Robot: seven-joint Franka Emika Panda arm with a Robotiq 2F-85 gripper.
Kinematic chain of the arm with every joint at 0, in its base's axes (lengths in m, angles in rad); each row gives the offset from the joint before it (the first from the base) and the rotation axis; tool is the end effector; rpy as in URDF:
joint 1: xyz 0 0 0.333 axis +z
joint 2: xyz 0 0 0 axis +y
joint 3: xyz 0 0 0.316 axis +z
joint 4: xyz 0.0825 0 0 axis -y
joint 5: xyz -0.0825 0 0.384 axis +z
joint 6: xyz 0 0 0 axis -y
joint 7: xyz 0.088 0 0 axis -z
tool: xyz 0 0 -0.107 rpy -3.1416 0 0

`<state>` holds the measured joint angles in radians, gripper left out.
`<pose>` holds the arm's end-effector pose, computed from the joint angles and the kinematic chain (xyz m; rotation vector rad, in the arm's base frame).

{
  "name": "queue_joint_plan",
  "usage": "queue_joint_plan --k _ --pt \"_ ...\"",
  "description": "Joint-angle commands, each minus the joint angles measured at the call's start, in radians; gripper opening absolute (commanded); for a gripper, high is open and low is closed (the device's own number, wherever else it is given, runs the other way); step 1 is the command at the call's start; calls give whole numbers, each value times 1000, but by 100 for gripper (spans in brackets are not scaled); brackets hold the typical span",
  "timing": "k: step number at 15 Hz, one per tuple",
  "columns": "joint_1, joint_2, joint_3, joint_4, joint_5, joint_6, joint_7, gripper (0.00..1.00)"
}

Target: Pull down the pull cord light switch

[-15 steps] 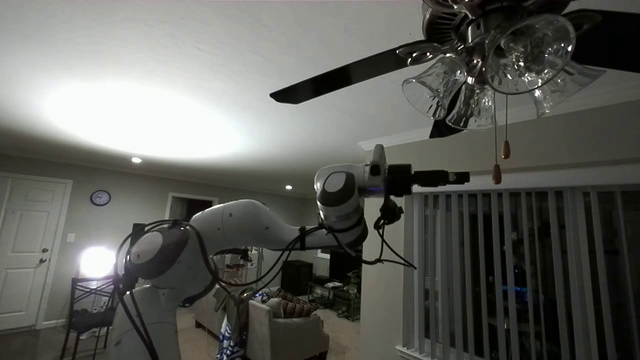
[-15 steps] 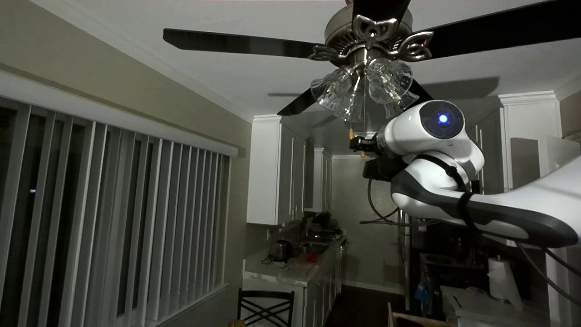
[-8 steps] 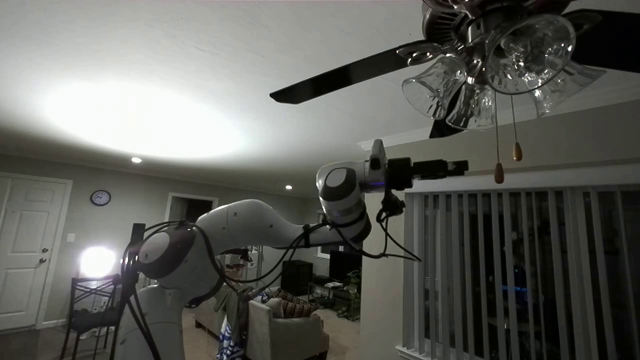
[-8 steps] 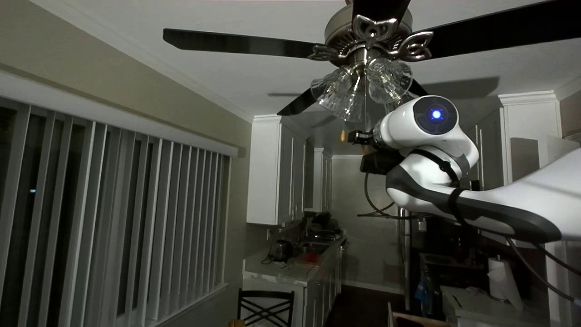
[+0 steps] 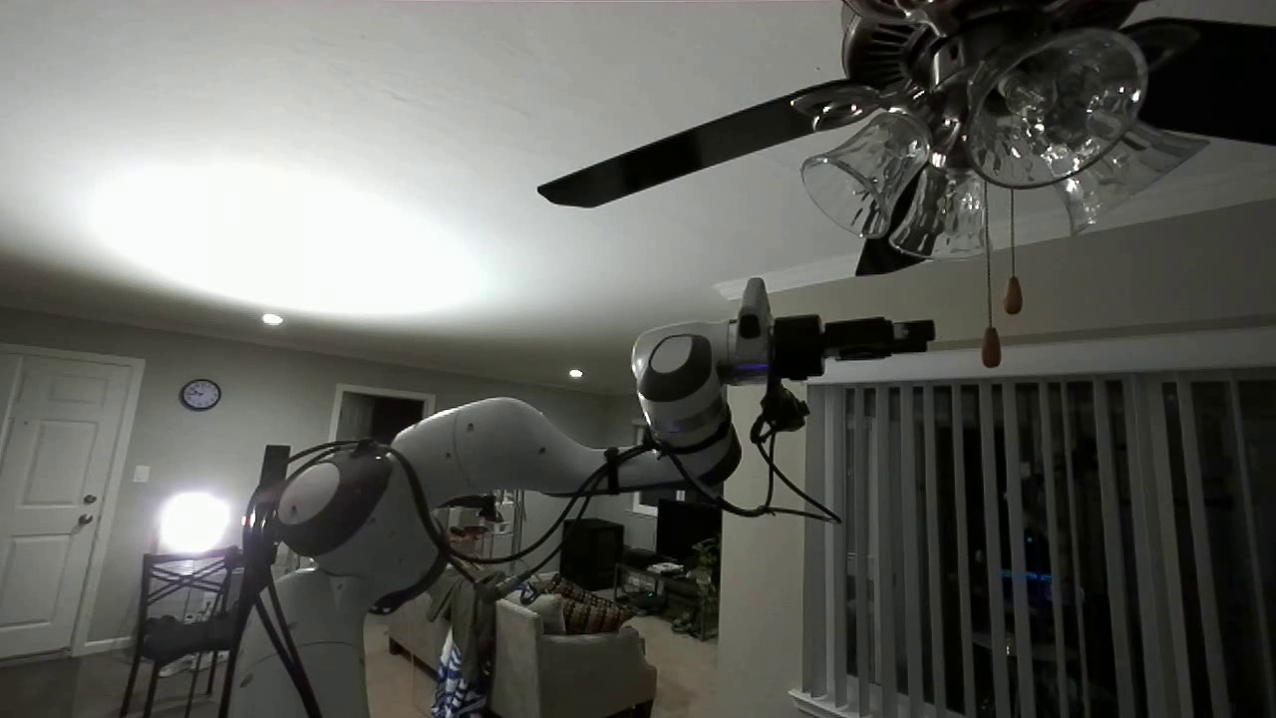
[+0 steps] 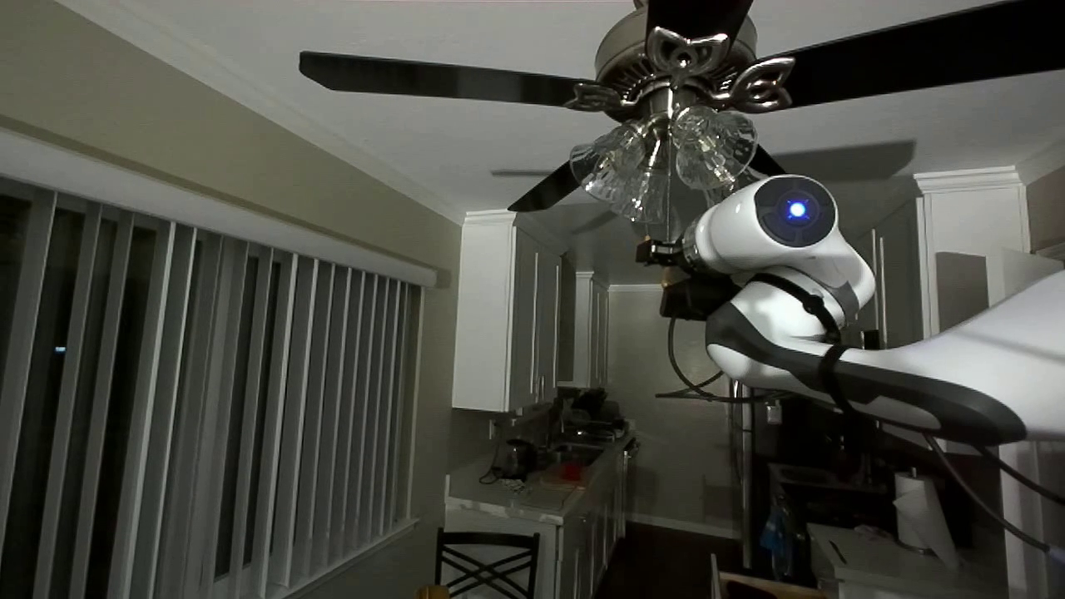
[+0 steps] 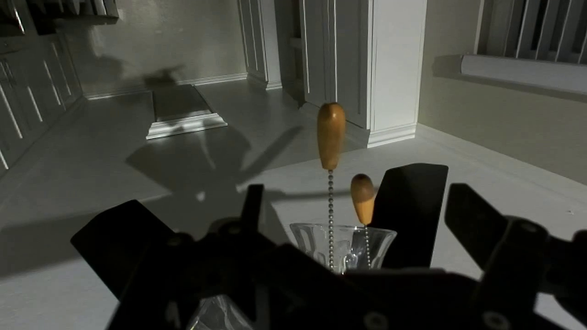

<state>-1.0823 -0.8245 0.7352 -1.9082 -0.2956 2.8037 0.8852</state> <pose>0.4197 0.1040 0.8393 1.8135 -0.6645 1.9833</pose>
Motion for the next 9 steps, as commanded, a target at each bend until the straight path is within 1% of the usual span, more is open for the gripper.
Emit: queue_joint_plan --k 1,5,9 --pt "-18 3 21 24 21 -6 -16 100" --pt "-34 40 68 73 17 -55 -36 100" --pt "-75 93 104 116 15 -140 -30 100"
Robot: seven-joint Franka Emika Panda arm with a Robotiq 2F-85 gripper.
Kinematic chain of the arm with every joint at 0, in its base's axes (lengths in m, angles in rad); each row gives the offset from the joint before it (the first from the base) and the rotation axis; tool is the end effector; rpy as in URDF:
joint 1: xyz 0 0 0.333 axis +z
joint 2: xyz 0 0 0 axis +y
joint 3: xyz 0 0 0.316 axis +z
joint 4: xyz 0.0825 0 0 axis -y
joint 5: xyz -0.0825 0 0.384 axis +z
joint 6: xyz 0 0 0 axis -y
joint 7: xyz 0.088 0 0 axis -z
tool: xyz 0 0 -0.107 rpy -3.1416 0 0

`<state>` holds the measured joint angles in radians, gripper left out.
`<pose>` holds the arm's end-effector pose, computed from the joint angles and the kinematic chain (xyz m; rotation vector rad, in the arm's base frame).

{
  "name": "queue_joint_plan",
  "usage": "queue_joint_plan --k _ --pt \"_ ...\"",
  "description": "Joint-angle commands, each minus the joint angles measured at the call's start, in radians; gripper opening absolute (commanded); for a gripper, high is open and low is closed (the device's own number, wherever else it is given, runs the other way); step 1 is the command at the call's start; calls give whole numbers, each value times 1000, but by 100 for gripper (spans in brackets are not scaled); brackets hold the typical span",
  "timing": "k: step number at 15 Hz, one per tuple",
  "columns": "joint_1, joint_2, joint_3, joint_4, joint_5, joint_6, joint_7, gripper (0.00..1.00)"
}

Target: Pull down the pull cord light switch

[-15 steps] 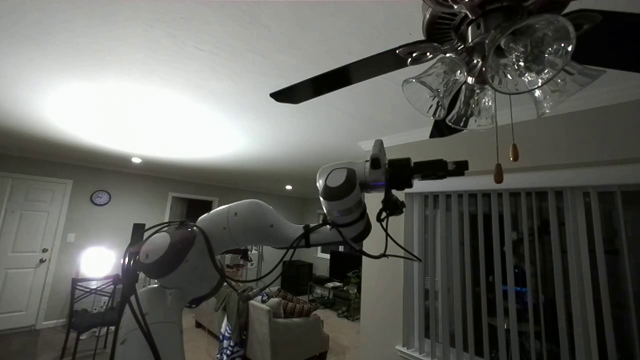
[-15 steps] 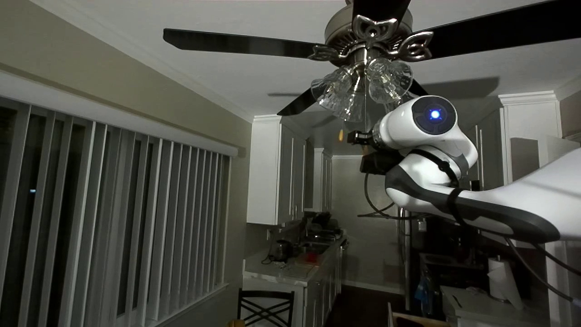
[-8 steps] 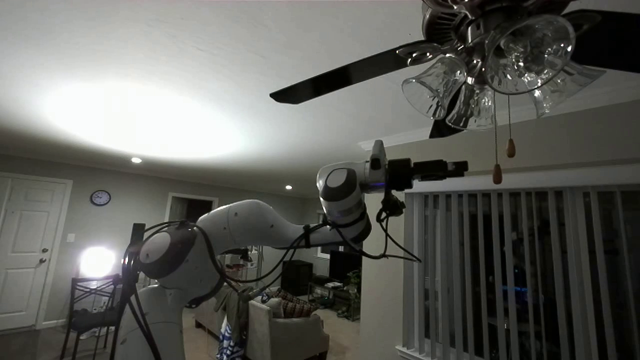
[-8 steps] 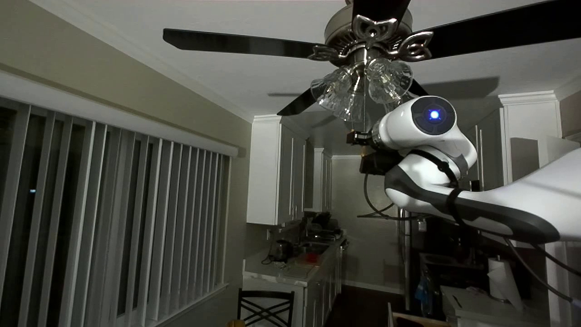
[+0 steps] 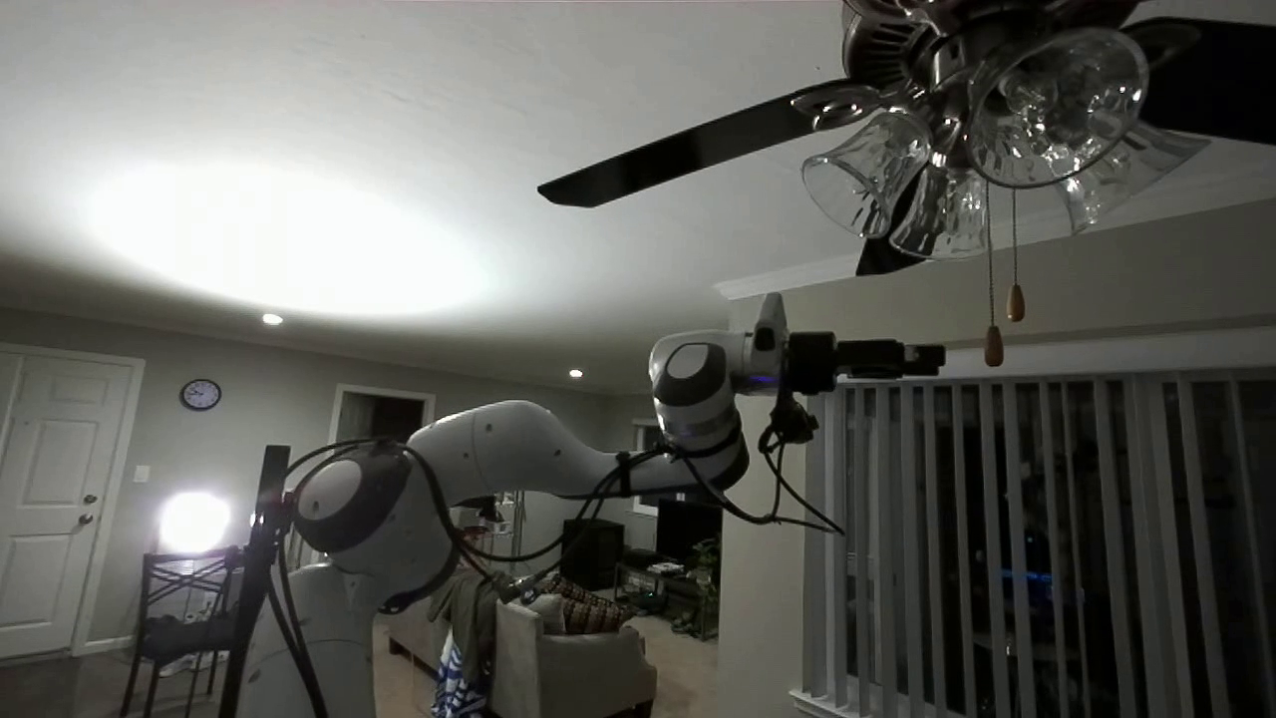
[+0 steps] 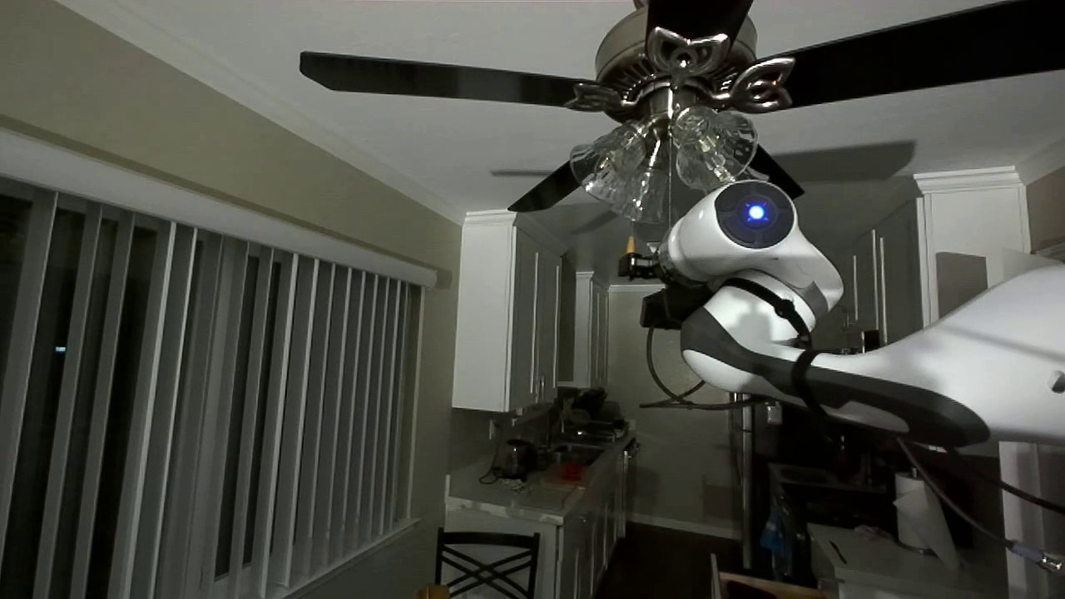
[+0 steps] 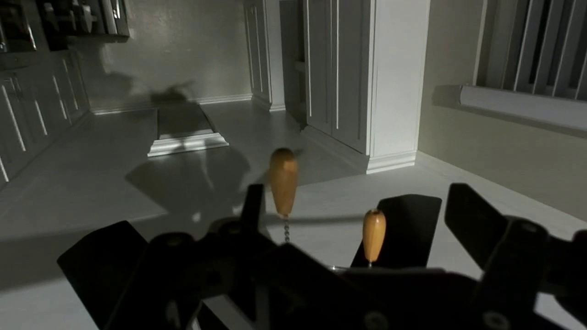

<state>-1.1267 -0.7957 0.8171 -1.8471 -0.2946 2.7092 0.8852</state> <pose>0.4455 0.1194 0.8275 1.8659 -0.6768 1.8927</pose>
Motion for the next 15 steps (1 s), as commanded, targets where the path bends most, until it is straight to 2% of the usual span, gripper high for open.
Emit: queue_joint_plan --k 1,7,8,10,15 --pt "-44 71 26 67 10 -56 -24 100" --pt "-89 99 43 128 -1 -89 -12 99" --pt "-96 101 47 133 -1 -92 -8 74" --pt "-101 102 50 137 -2 -100 -5 72" --pt "-107 103 50 137 -4 -103 -1 38"
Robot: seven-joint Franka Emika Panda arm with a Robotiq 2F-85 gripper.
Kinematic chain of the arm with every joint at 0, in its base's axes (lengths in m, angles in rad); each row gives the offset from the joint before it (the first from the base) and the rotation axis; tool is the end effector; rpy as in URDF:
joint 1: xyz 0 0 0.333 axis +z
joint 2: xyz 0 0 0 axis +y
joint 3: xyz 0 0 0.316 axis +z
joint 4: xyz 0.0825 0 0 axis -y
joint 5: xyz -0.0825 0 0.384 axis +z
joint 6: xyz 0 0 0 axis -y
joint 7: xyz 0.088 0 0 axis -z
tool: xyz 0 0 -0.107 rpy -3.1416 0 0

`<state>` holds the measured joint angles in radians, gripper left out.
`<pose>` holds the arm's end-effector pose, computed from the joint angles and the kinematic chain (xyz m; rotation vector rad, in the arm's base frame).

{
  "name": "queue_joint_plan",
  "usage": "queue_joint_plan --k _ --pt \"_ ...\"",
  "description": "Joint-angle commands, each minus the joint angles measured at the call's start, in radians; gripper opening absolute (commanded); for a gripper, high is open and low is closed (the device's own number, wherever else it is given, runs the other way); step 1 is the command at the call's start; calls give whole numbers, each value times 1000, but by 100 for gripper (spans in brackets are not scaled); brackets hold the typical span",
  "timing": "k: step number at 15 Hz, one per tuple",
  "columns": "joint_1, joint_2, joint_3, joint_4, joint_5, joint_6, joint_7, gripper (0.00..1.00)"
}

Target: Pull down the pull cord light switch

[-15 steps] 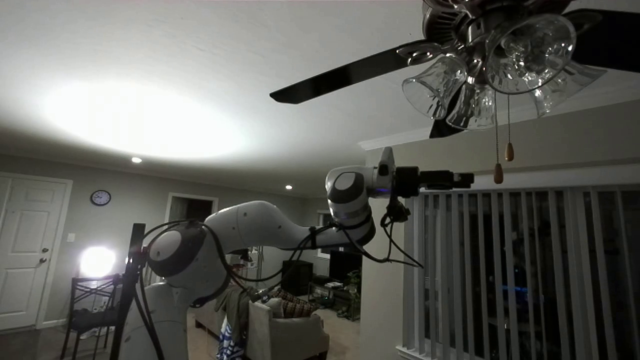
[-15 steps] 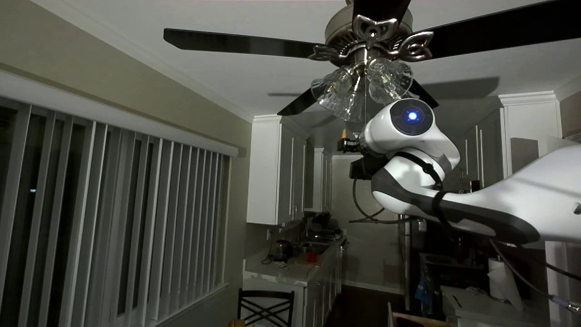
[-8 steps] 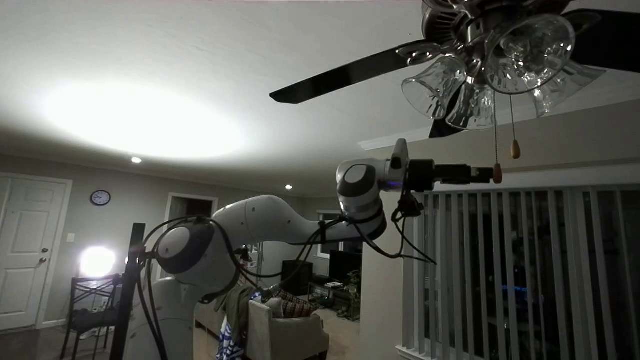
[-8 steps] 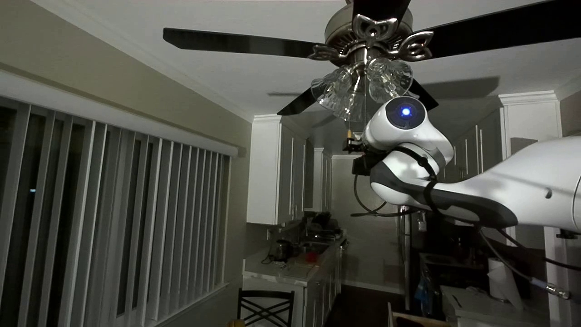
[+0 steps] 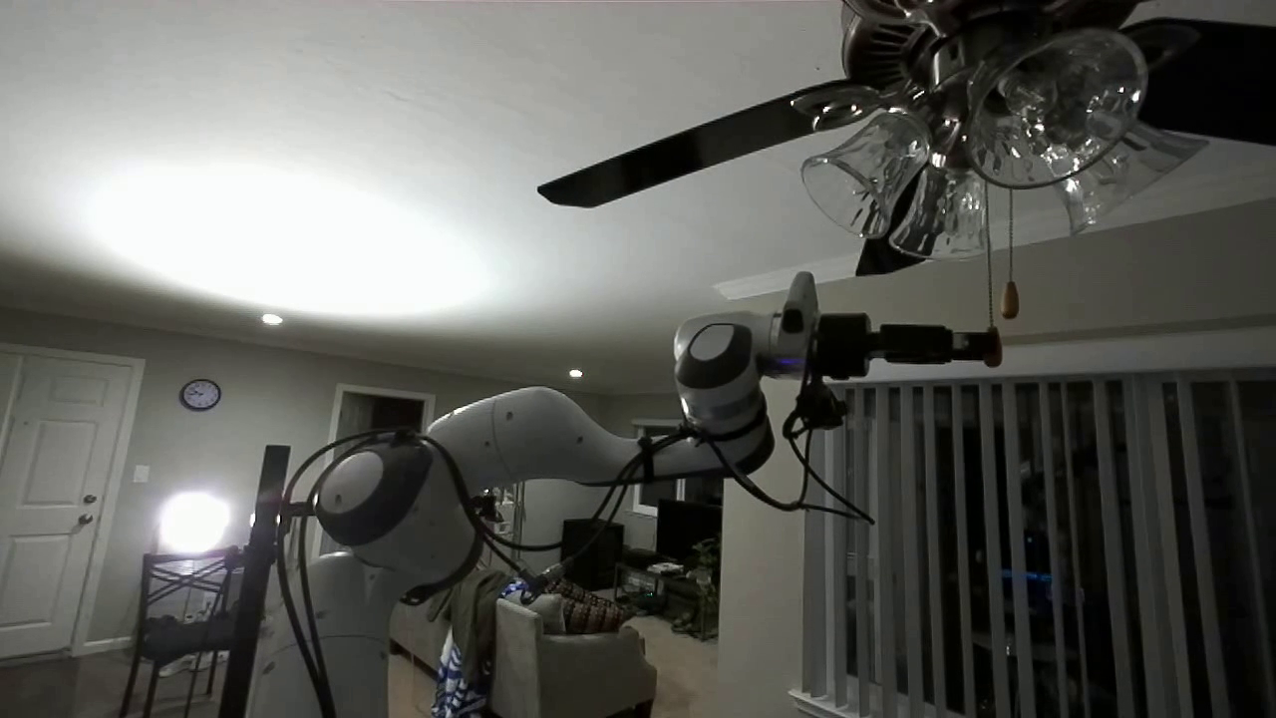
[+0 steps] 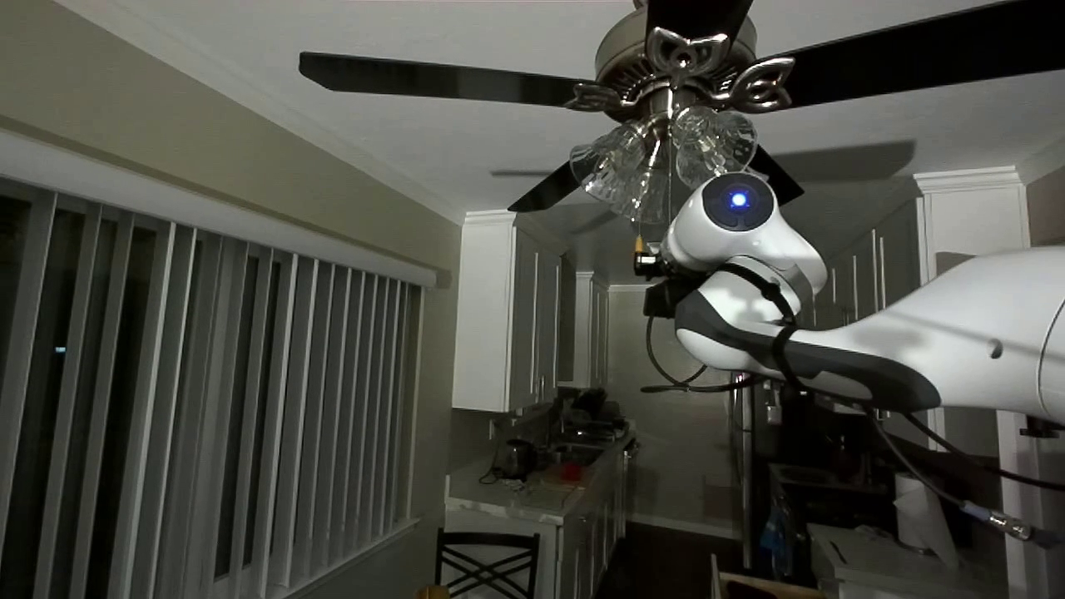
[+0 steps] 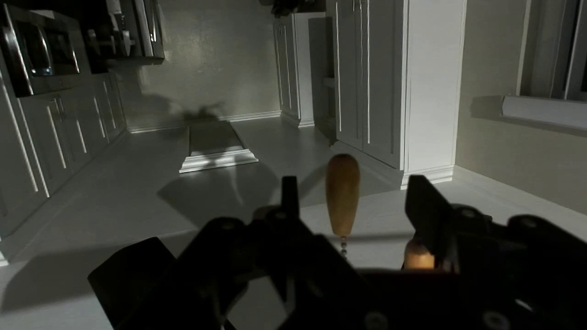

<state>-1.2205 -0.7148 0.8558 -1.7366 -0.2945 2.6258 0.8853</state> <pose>0.4669 0.0845 0.8453 1.8650 -0.7834 1.8287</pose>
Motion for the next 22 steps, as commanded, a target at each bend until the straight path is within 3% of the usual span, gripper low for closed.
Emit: queue_joint_plan --k 1,5,7,8,20,21,22 --pt "-16 21 13 27 -5 -20 -1 33" --pt "-23 17 14 25 -3 -21 0 6" --pt "-24 16 13 23 -3 -22 0 3" --pt "-25 16 13 22 -3 -23 1 7" --pt "10 55 9 -21 -5 -60 -18 7" --pt "11 54 6 -22 -4 -62 -17 9" --pt "11 54 6 -22 -4 -62 -16 44"
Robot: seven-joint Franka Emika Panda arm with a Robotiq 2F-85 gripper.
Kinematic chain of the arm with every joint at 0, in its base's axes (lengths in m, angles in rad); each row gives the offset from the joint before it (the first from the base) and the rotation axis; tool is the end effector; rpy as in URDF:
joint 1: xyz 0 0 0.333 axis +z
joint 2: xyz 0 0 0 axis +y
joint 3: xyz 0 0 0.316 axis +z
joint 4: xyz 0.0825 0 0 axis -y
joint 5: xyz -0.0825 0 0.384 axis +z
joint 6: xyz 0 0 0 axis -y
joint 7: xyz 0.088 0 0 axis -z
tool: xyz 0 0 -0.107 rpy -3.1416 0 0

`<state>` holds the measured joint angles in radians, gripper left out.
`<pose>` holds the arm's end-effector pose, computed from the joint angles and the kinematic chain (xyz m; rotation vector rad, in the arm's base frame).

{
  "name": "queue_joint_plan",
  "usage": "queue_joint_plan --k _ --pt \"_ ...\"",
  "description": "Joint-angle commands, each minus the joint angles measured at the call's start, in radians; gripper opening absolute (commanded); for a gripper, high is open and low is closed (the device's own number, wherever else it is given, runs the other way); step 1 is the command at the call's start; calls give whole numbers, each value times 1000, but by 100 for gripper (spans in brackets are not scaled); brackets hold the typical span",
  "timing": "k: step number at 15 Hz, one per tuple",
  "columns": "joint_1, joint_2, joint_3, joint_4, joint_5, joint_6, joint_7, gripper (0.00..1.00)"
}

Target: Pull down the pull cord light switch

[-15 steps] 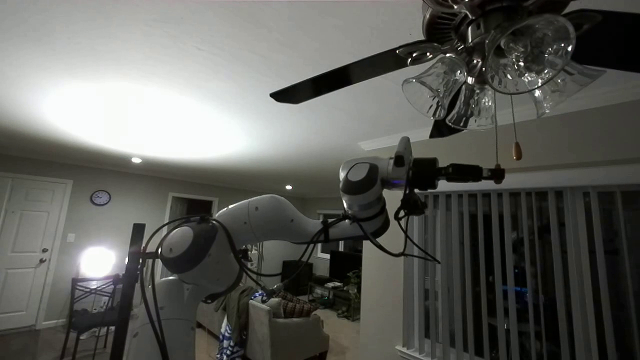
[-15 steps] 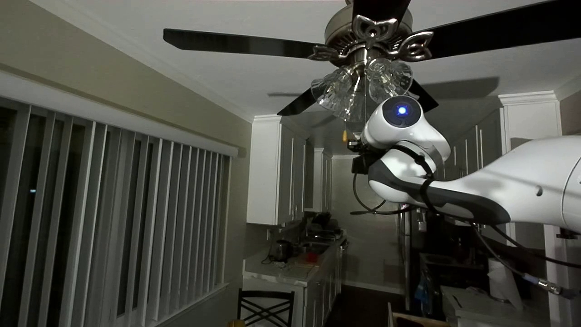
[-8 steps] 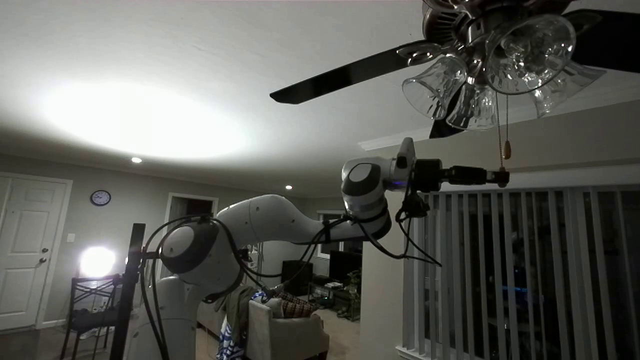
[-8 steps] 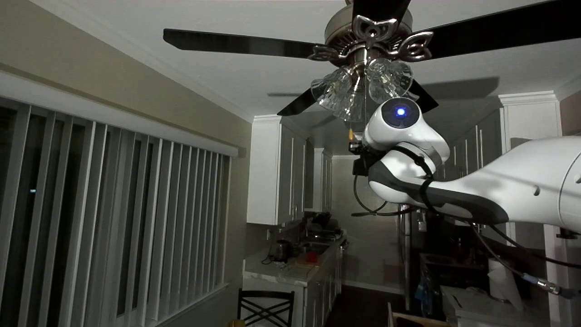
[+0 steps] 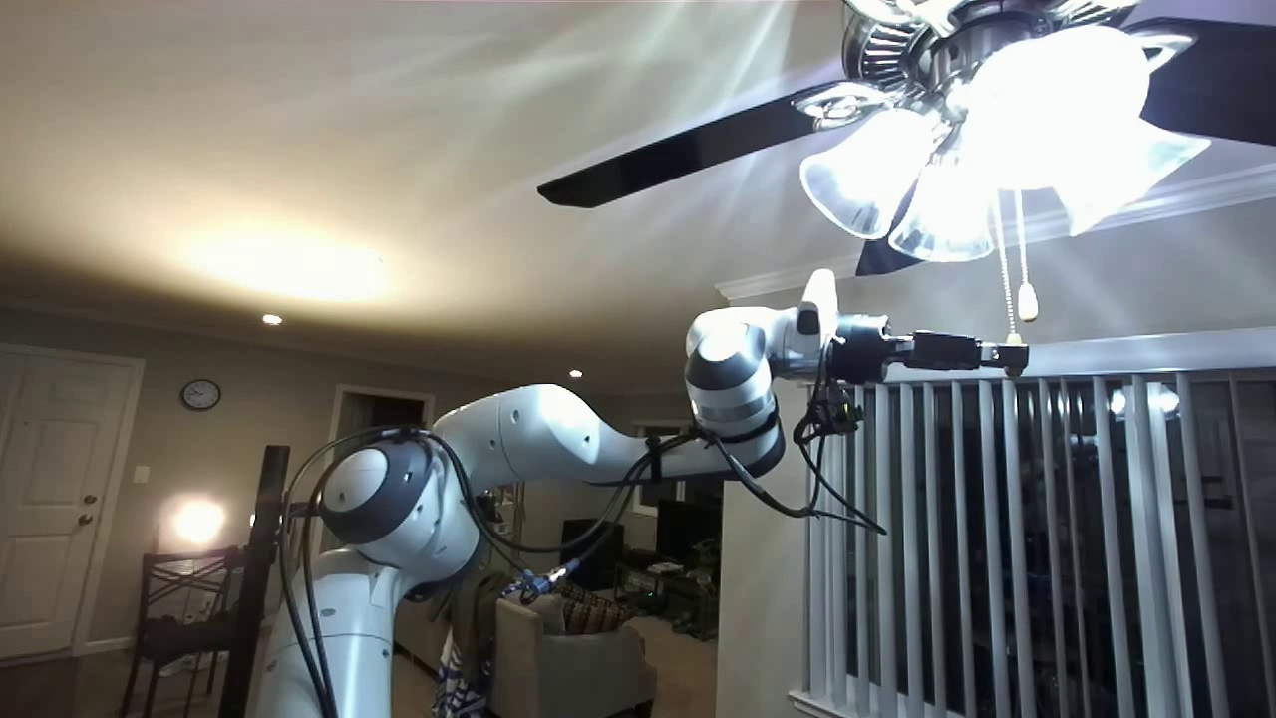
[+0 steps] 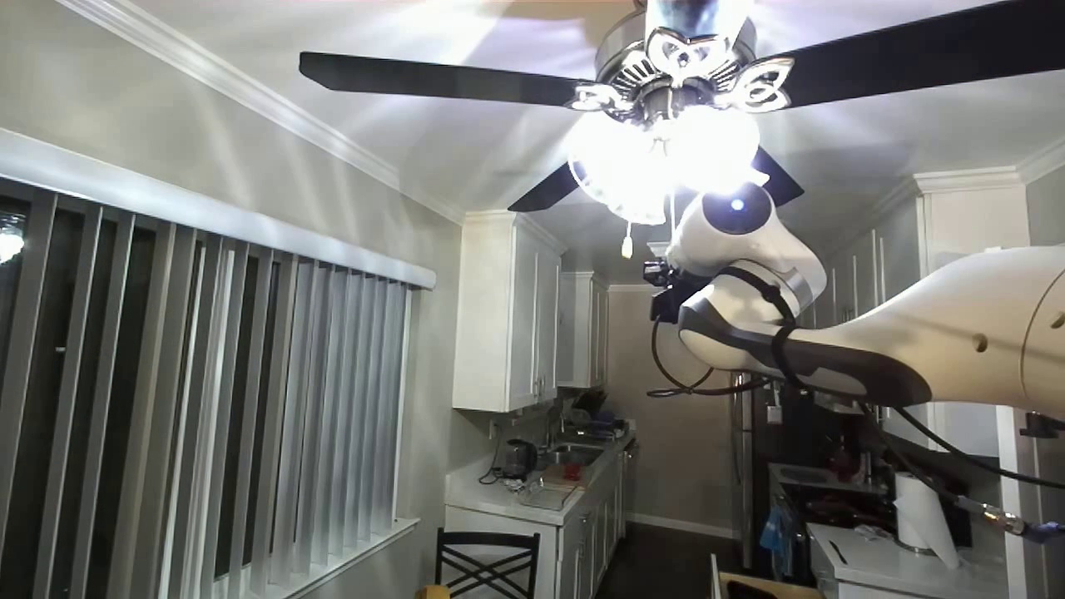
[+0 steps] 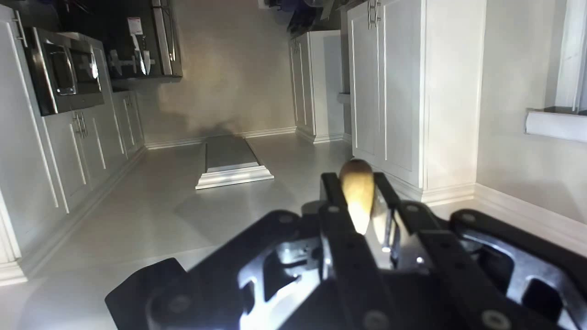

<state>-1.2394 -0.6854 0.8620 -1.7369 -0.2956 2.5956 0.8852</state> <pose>0.4753 0.0610 0.8382 1.8863 -0.8410 1.7702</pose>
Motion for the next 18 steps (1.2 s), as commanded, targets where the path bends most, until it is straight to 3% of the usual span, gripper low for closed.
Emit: queue_joint_plan --k 1,9,14,15,18 --pt "30 24 -1 -22 -3 -33 -16 45" --pt "59 35 -4 -60 -14 -90 -22 95" --pt "117 45 -29 -97 -26 -127 -39 100" --pt "86 33 -8 -78 -35 -121 14 100" --pt "108 38 -19 -89 -38 -127 8 100"
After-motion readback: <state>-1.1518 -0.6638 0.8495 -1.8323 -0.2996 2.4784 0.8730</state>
